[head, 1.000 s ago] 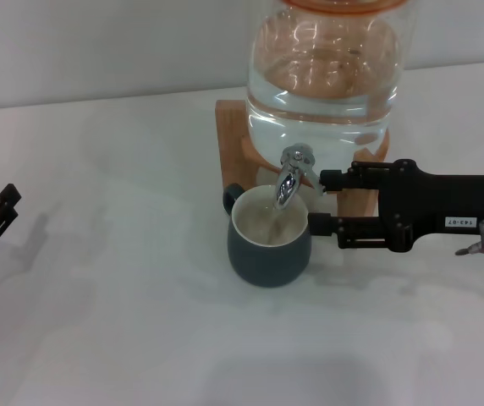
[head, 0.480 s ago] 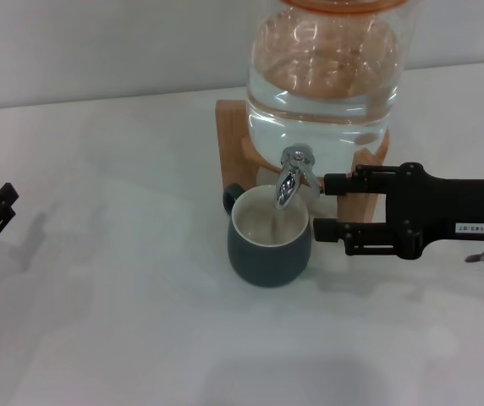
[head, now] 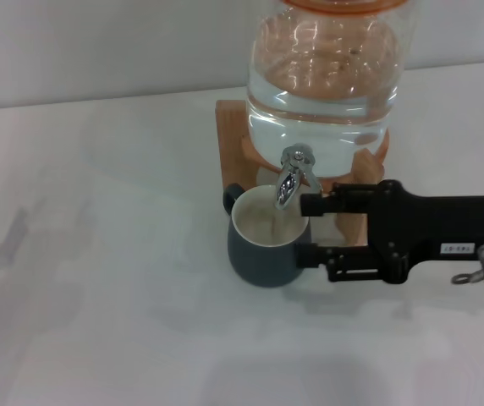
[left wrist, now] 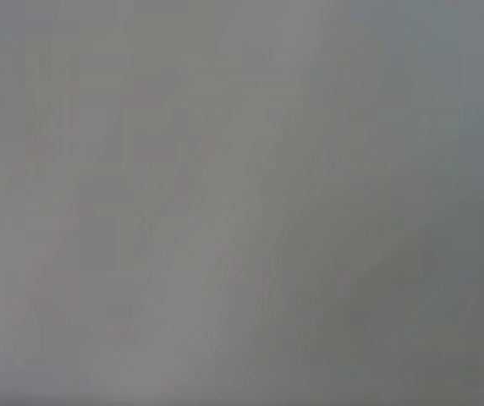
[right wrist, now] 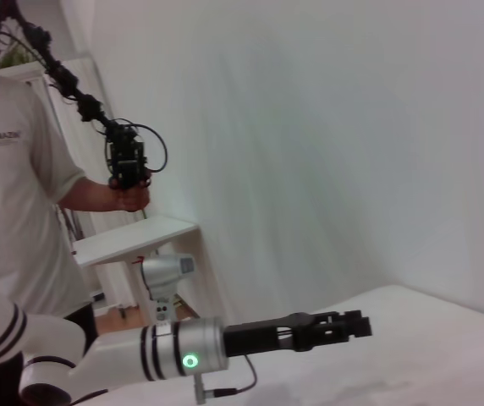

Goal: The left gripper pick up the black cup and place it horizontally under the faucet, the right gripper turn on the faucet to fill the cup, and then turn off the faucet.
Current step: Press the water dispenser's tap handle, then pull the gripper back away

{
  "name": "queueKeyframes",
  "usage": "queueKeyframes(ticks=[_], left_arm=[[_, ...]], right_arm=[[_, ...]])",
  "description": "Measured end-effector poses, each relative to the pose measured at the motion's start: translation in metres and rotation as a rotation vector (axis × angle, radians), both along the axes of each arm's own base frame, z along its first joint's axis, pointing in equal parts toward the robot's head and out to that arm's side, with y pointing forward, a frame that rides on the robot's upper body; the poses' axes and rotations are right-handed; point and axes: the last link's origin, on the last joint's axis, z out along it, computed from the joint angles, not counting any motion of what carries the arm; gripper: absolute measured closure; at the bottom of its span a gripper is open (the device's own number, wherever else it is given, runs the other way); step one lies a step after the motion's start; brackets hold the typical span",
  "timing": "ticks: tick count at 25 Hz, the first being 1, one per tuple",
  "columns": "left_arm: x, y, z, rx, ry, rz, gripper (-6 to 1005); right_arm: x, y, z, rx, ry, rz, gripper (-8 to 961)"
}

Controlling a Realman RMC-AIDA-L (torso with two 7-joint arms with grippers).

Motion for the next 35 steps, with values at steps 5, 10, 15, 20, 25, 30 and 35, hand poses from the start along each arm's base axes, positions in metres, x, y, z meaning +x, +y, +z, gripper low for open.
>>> queueKeyframes(ticks=[5, 10, 15, 20, 25, 30, 35], left_arm=[[-0.001, -0.003, 0.009, 0.05, -0.01, -0.011, 383], [-0.003, -0.005, 0.012, 0.069, -0.011, -0.012, 384], [-0.003, -0.007, 0.012, 0.072, -0.011, -0.012, 384], [-0.005, -0.01, 0.012, 0.074, -0.013, -0.009, 385], [-0.006, -0.011, 0.012, 0.075, -0.013, -0.006, 385], [-0.006, -0.011, 0.013, 0.075, -0.012, -0.007, 385], [-0.005, -0.01, 0.013, 0.075, -0.01, -0.011, 389]], right_arm=[[-0.006, -0.001, -0.013, -0.023, 0.006, 0.001, 231], [-0.015, -0.001, -0.034, -0.047, -0.021, 0.007, 232], [-0.024, 0.003, -0.047, -0.033, -0.047, 0.009, 232], [-0.024, 0.009, -0.046, 0.001, -0.038, -0.023, 232], [-0.019, 0.013, -0.041, 0.032, -0.038, -0.049, 232], [-0.015, 0.014, -0.036, 0.048, -0.04, -0.06, 232], [-0.008, 0.015, -0.027, 0.072, -0.04, -0.078, 232]])
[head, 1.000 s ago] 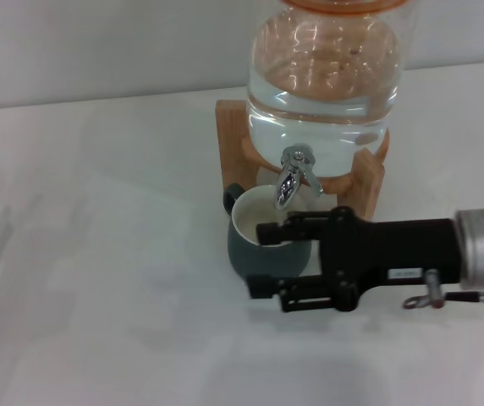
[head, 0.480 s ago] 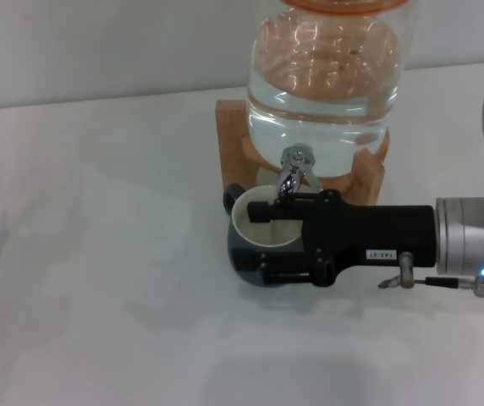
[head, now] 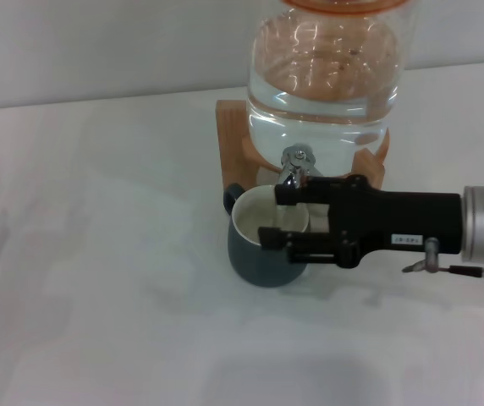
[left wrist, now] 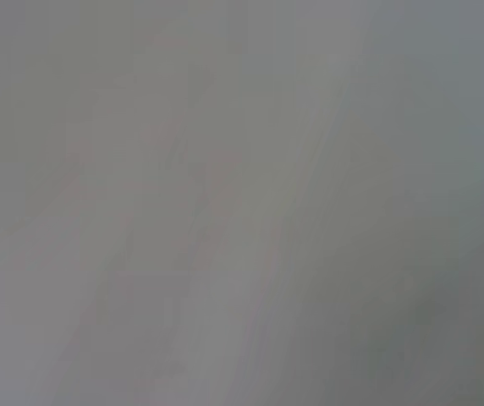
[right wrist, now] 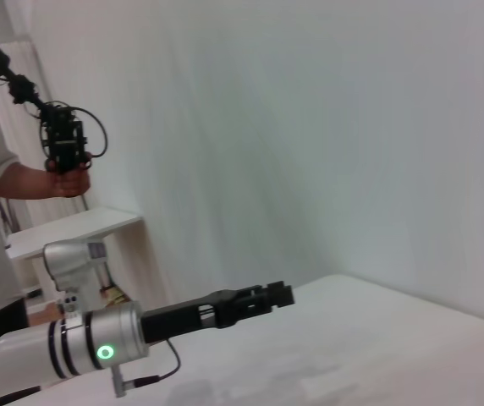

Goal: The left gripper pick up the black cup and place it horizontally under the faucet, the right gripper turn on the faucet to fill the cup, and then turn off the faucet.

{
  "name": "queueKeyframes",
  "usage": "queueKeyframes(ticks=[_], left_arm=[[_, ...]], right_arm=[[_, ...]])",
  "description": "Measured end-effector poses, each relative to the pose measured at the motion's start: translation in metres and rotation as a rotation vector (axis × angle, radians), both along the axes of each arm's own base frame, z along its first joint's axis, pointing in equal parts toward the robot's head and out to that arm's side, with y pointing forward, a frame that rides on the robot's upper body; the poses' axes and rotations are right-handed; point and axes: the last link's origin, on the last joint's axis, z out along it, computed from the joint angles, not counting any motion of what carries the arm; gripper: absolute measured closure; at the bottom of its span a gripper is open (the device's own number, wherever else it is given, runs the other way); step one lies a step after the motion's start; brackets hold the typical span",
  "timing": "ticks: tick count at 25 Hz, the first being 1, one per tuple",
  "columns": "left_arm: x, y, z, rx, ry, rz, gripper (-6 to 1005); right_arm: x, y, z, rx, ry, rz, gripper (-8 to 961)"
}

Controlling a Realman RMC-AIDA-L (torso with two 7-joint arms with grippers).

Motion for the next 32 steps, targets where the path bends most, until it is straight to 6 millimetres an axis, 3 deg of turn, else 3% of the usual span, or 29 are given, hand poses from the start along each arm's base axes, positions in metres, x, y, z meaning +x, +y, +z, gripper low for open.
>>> queueKeyframes(ticks=[7, 23, 28, 32], left_arm=[[0.001, 0.002, 0.001, 0.0, 0.003, -0.002, 391], [0.003, 0.004, 0.001, 0.006, 0.0, -0.006, 391], [0.001, 0.001, 0.006, 0.041, -0.018, -0.002, 391], [-0.001, -0.001, 0.013, 0.074, -0.023, -0.001, 391]], right_arm=[[0.009, 0.002, 0.011, 0.031, -0.003, -0.021, 232], [0.009, 0.002, 0.013, 0.029, -0.004, 0.007, 231], [0.011, -0.011, 0.03, 0.009, 0.044, 0.063, 231], [0.03, -0.015, 0.053, 0.099, 0.057, 0.047, 231]])
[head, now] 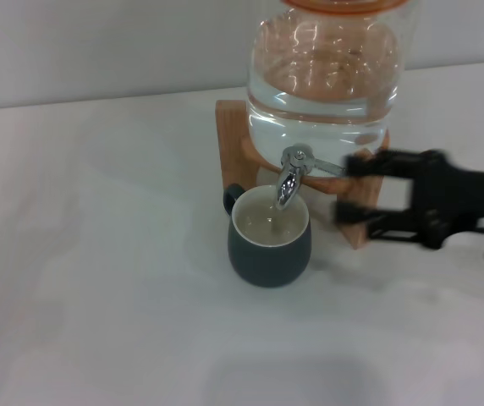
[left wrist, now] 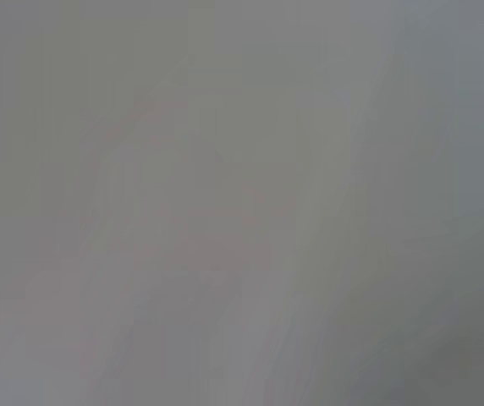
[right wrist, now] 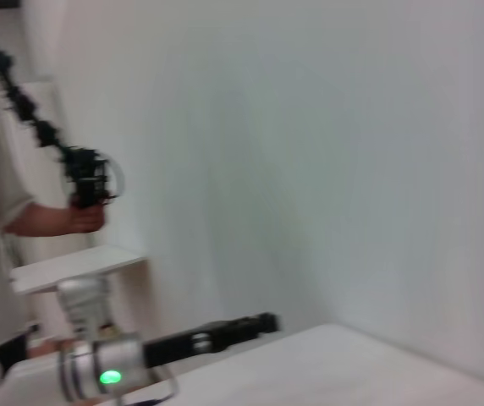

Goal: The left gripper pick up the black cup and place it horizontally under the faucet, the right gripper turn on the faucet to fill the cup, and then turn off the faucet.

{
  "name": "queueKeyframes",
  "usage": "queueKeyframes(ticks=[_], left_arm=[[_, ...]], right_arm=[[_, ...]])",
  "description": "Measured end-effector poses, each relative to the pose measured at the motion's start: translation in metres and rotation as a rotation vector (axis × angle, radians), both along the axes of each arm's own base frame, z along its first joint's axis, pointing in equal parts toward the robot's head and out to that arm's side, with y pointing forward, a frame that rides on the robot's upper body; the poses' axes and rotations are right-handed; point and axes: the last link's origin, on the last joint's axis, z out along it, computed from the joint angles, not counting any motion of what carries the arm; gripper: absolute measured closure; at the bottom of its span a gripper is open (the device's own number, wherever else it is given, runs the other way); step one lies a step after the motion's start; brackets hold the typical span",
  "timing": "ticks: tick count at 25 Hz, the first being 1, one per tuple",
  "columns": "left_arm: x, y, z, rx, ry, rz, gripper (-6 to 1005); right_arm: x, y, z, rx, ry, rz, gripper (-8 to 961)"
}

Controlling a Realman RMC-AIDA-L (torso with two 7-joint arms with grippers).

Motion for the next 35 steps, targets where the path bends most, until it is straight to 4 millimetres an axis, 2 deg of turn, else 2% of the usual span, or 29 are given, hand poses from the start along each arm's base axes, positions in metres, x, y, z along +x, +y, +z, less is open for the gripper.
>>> queueKeyframes(ticks=[4, 5, 6, 10, 15, 22, 35], left_arm=[[-0.004, -0.003, 0.008, 0.042, -0.012, 0.013, 391], [-0.007, -0.005, 0.013, 0.071, -0.017, 0.022, 391], [-0.007, -0.005, 0.013, 0.071, -0.017, 0.022, 391], [-0.01, -0.007, 0.018, 0.1, -0.015, 0.034, 391], [-0.012, -0.009, 0.022, 0.138, -0.017, 0.048, 391], [-0.017, -0.015, 0.025, 0.178, -0.015, 0.071, 391], [-0.019, -0.02, 0.019, 0.211, 0.022, 0.082, 391]], right_arm=[[0.033, -0.001, 0.016, 0.151, 0.058, -0.057, 231], [0.053, -0.002, 0.021, 0.259, 0.098, -0.093, 231], [0.053, -0.002, 0.021, 0.259, 0.098, -0.093, 231], [0.089, -0.005, 0.022, 0.459, 0.168, -0.204, 231], [0.116, -0.016, 0.016, 0.629, 0.178, -0.312, 231], [0.134, -0.031, 0.008, 0.764, 0.165, -0.409, 231], [0.145, -0.041, 0.005, 0.822, 0.119, -0.455, 231]])
